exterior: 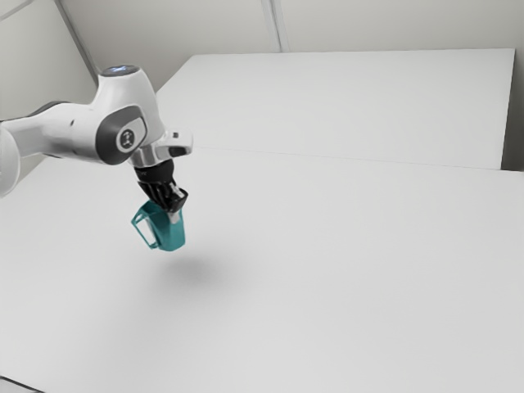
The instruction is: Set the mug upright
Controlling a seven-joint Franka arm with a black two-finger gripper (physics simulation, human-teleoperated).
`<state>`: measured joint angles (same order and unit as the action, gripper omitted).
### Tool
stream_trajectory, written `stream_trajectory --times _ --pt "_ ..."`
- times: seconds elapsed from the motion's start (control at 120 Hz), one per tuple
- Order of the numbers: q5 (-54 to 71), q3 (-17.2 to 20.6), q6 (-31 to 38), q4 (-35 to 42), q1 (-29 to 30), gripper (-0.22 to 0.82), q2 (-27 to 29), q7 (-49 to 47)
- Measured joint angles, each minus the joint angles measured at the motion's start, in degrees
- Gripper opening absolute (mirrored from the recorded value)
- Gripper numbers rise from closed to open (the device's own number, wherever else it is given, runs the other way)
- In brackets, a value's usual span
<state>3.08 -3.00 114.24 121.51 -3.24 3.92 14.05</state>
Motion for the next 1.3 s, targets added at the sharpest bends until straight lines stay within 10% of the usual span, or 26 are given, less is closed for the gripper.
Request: stream_trajectory --times 1.025,1.3 --pt "3.7 1.0 13.3 7.0 -2.3 -0.18 -4.1 -13.6" --pt "2.9 0.8 13.5 8.0 -3.2 0.31 -3.0 -14.3"
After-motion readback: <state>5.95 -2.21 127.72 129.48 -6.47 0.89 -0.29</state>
